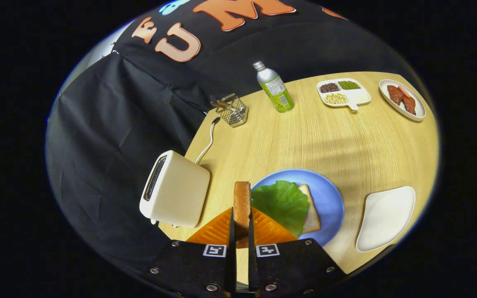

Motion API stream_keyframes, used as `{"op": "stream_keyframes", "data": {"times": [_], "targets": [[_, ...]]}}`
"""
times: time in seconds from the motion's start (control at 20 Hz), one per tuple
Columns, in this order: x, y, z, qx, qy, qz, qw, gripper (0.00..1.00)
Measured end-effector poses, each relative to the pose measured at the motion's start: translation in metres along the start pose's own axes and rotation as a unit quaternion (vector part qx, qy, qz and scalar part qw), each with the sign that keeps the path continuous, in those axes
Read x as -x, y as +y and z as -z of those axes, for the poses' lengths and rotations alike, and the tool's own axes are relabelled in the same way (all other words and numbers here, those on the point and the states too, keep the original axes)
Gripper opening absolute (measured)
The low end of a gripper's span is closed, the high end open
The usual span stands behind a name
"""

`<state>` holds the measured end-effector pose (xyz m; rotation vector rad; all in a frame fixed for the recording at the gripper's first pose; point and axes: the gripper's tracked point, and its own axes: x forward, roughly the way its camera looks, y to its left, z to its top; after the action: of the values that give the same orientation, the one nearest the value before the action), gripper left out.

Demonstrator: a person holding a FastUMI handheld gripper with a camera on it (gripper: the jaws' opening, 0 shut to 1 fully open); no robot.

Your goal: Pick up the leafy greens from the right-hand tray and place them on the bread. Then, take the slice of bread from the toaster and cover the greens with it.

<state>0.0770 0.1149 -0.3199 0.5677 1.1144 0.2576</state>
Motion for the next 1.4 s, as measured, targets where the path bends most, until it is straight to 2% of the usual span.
{"op": "stream_keyframes", "data": {"times": [0.15,0.55,0.9,1.0,1.05,1.15,1.25,1.4], "targets": [[-0.001,-0.016,0.002,-0.005,-0.008,-0.008,1.0,0.12],[-0.001,-0.048,0.016,-0.008,-0.024,0.011,1.0,0.12],[-0.011,-0.066,0.022,0.029,-0.038,0.061,0.997,0.13],[-0.01,-0.073,0.016,0.048,-0.055,0.085,0.994,0.22],[-0.011,-0.074,0.015,0.059,-0.06,0.093,0.992,0.34],[-0.012,-0.079,0.016,0.078,-0.063,0.113,0.989,0.44],[-0.012,-0.083,0.015,0.095,-0.068,0.131,0.984,0.51],[0.0,-0.076,0.004,0.105,-0.096,0.138,0.98,0.62]]}}
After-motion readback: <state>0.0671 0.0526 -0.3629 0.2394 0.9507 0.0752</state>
